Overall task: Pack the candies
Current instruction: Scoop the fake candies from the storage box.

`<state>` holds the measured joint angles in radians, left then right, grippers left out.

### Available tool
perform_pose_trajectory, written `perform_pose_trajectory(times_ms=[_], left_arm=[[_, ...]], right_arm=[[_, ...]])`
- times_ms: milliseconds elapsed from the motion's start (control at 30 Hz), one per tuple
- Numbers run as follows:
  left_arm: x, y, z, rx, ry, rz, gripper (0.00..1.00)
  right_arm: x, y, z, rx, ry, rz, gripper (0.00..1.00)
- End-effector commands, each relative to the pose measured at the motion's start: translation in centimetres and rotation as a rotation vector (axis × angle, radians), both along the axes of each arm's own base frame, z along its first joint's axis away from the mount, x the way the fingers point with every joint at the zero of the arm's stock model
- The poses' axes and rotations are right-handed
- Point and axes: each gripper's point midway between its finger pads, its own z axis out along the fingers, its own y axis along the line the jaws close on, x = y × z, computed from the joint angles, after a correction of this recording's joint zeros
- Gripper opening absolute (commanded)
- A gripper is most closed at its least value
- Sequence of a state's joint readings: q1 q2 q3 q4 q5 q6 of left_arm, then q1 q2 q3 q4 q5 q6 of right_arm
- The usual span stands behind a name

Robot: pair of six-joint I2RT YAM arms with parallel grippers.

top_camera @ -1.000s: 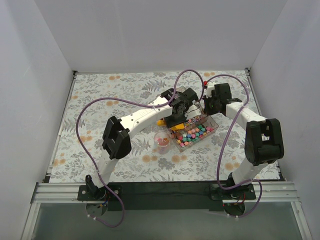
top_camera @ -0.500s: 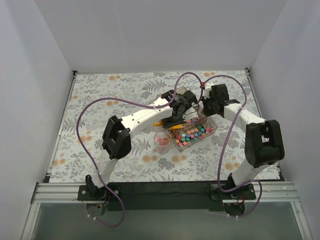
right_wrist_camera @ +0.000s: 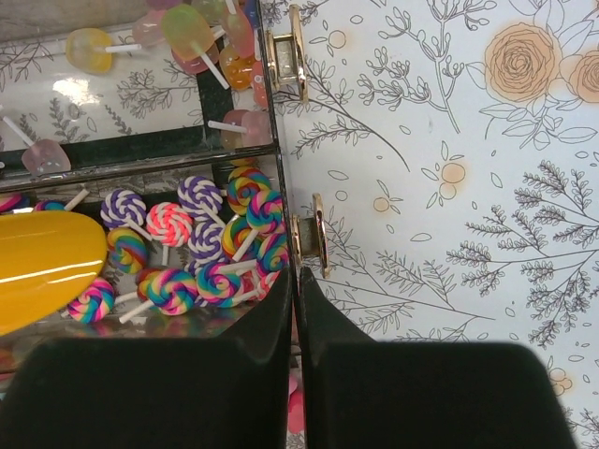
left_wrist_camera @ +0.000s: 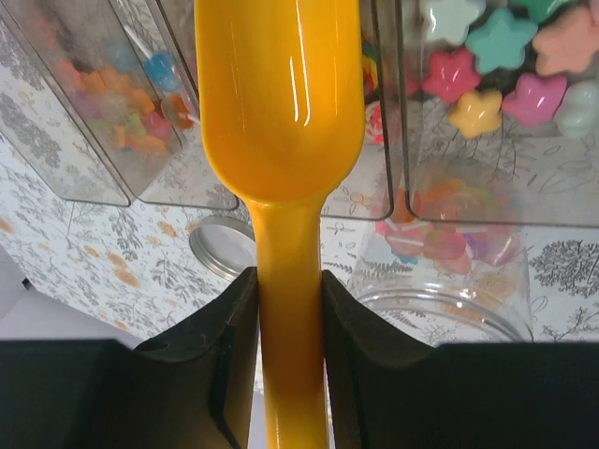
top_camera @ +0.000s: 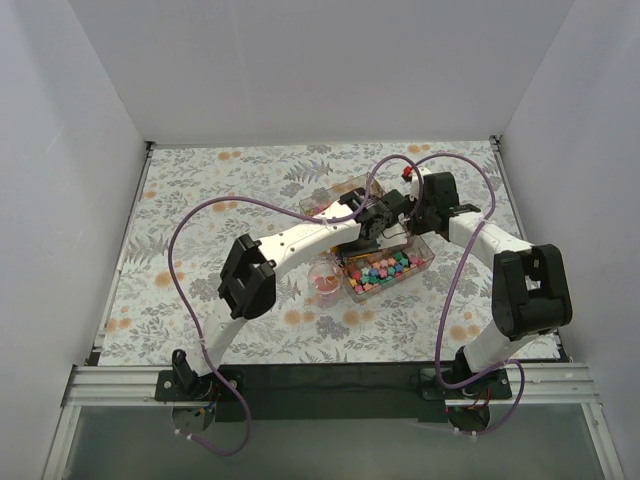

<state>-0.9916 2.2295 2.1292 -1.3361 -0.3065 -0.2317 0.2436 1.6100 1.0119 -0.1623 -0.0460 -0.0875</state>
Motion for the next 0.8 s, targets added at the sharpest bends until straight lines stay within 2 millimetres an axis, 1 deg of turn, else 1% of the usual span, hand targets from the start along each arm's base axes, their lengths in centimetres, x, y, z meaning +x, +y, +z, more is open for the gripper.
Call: perform_pose_trajectory(times_ms=[0, 33, 67, 167, 233, 267, 300, 333, 433, 467, 500, 533, 600, 633, 667, 700, 733, 767], left_arm=[[-1.0, -4.2, -0.9, -0.099, 0.042, -0.098, 0.0], [-0.8, -5.1, -0.5, -0.129, 0.029, -0.104, 0.0], [-1.0, -5.7, -0.8, -0.145, 0.039, -0.111, 0.0], [-0.7, -6.9, -0.5, -0.167, 0.013, -0.135, 0.0], [-0.6, -8.3, -0.6, -0.215, 0.024, -0.151, 0.0], [-0.7, -9.3, 0.1, -0.254, 0.024, -0.161, 0.0], [-1.3, -10.0, -0.3, -0.279, 0.054, -0.173, 0.0], [-1.2, -10.7, 0.0, -0.308, 0.046, -0.178, 0.0], [-1.8, -12.5, 0.8, -0.401, 0.063, -0.197, 0.0], [-1.9, -12.7, 1.2, -0.419, 0.061, -0.197, 0.0], [-2.1, -12.3, 0.7, -0.408, 0.064, -0.193, 0.0], [-1.8, -11.9, 1.4, -0.412, 0.039, -0.185, 0.0], [-1.4, -11.0, 1.5, -0.382, 0.029, -0.165, 0.0], [-1.5, -10.0, 1.4, -0.352, 0.041, -0.148, 0.0], [-1.0, -9.2, 1.4, -0.336, 0.035, -0.121, 0.0], [-0.8, -8.6, 1.4, -0.32, 0.038, -0.109, 0.0], [-0.7, -7.5, 1.3, -0.294, 0.054, -0.093, 0.0], [-0.6, -6.9, 1.6, -0.284, 0.048, -0.081, 0.0]], right_arm=[[1.4, 1.9, 3.5, 0.104, -0.115, 0.001, 0.01], [1.4, 2.0, 3.5, 0.11, -0.116, 0.003, 0.01], [1.3, 2.1, 3.4, 0.117, -0.113, 0.004, 0.01], [1.3, 2.2, 3.3, 0.131, -0.117, -0.001, 0.01], [1.4, 2.3, 3.5, 0.135, -0.13, 0.001, 0.01], [1.3, 2.4, 3.5, 0.153, -0.123, -0.01, 0.01], [1.3, 2.5, 3.4, 0.155, -0.123, -0.009, 0.01], [1.3, 2.5, 3.3, 0.157, -0.121, -0.009, 0.01], [1.1, 2.4, 2.9, 0.154, -0.114, -0.013, 0.01], [1.0, 2.3, 2.8, 0.148, -0.111, -0.017, 0.01], [1.0, 2.1, 2.8, 0.146, -0.115, -0.02, 0.01], [0.9, 2.0, 2.6, 0.139, -0.111, -0.021, 0.01], [0.9, 1.9, 2.5, 0.131, -0.113, -0.024, 0.01], [0.8, 1.8, 2.4, 0.126, -0.112, -0.024, 0.01], [0.9, 1.6, 2.4, 0.12, -0.115, -0.029, 0.01], [0.9, 1.5, 2.5, 0.119, -0.117, -0.031, 0.01], [0.9, 1.5, 2.5, 0.118, -0.117, -0.032, 0.01], [0.9, 1.5, 2.5, 0.116, -0.12, -0.034, 0.01]])
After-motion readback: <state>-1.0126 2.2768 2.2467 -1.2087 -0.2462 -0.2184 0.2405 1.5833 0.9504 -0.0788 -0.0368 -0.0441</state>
